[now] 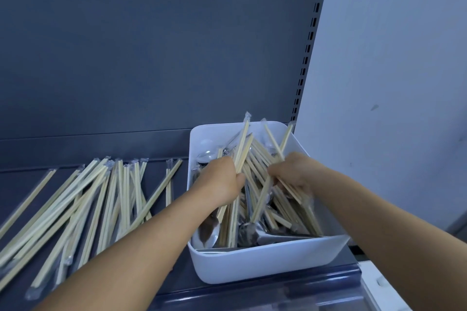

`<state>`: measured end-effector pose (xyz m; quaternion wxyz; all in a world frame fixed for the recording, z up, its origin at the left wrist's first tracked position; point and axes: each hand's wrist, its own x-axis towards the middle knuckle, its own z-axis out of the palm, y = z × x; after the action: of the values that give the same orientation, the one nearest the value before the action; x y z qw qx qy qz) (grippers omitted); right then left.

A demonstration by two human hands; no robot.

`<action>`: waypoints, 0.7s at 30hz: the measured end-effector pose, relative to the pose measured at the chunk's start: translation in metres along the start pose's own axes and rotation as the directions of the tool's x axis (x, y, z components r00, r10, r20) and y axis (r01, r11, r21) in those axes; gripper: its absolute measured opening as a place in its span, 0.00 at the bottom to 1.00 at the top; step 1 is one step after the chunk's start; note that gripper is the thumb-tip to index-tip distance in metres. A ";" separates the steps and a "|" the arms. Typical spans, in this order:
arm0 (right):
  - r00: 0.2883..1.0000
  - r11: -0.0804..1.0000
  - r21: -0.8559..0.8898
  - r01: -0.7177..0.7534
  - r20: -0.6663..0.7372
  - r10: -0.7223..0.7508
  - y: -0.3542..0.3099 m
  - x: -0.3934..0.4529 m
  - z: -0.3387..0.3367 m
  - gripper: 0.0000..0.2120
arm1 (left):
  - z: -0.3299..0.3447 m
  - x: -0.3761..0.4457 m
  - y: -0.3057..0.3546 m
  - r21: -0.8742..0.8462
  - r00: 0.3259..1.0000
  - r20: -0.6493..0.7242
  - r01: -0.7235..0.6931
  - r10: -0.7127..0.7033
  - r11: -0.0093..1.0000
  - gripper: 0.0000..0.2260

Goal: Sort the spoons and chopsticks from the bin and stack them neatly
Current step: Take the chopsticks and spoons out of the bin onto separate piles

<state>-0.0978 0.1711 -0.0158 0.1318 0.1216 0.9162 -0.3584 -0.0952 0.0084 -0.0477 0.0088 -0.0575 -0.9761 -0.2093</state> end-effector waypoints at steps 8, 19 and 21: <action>0.997 0.978 -0.194 0.077 0.033 -0.072 -0.014 -0.011 -0.036 0.06 | -0.015 0.012 0.011 -0.167 0.994 -0.096 0.030 -0.047 0.985 0.16; 0.984 0.934 -0.337 0.121 0.163 -0.069 -0.018 -0.036 -0.051 0.09 | -0.024 0.013 0.027 -0.189 0.995 -0.056 0.074 -0.086 0.979 0.17; 0.976 0.964 -0.242 0.113 0.210 -0.062 -0.017 -0.040 -0.051 0.10 | -0.027 0.012 0.026 -0.173 0.995 -0.010 0.098 -0.101 0.980 0.18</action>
<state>-0.0734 0.1885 0.0445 0.2218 0.0263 0.9408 -0.2550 -0.1038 0.0222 -0.0120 0.0026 -0.0073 -0.9559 -0.2936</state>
